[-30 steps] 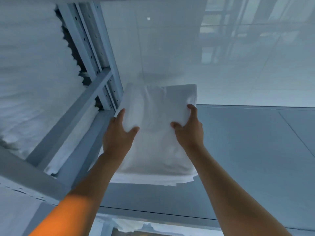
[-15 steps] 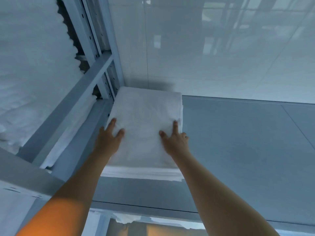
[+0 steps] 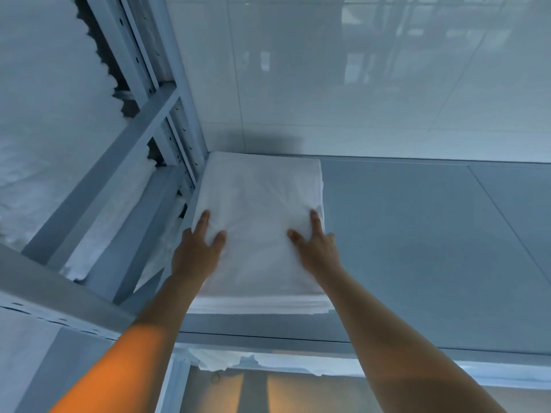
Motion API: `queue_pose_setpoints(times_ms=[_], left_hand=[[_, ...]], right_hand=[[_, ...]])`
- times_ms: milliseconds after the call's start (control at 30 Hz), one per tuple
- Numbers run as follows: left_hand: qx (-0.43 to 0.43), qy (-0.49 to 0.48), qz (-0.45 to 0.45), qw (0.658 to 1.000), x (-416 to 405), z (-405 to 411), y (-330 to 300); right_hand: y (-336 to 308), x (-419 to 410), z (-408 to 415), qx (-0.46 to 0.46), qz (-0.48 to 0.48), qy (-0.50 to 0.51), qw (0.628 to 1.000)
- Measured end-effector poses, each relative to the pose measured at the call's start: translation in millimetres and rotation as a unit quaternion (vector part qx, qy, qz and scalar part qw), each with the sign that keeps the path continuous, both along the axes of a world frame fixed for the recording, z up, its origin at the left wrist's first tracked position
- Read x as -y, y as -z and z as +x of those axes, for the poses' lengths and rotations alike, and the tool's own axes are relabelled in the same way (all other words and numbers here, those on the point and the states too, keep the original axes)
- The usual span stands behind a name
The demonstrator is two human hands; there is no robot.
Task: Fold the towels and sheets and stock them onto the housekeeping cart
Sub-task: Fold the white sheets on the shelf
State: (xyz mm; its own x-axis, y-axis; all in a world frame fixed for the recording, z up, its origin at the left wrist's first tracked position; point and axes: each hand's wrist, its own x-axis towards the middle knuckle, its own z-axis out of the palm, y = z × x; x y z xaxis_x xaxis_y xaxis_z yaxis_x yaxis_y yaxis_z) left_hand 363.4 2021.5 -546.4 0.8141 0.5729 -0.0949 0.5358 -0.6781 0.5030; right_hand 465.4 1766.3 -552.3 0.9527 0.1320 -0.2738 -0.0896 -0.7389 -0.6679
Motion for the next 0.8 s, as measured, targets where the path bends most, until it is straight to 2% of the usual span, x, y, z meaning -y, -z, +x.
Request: queue_pose_setpoints(times_ms=[367, 800], left_hand=[[-0.005, 0.041, -0.001, 0.999, 142, 4, -4], [-0.017, 0.082, -0.015, 0.996, 372, 27, -14]], right_hand=[[-2, 145, -11, -0.003, -0.023, 0.051, 0.998], [-9, 374, -18, -0.002, -0.016, 0.120, 0.993]])
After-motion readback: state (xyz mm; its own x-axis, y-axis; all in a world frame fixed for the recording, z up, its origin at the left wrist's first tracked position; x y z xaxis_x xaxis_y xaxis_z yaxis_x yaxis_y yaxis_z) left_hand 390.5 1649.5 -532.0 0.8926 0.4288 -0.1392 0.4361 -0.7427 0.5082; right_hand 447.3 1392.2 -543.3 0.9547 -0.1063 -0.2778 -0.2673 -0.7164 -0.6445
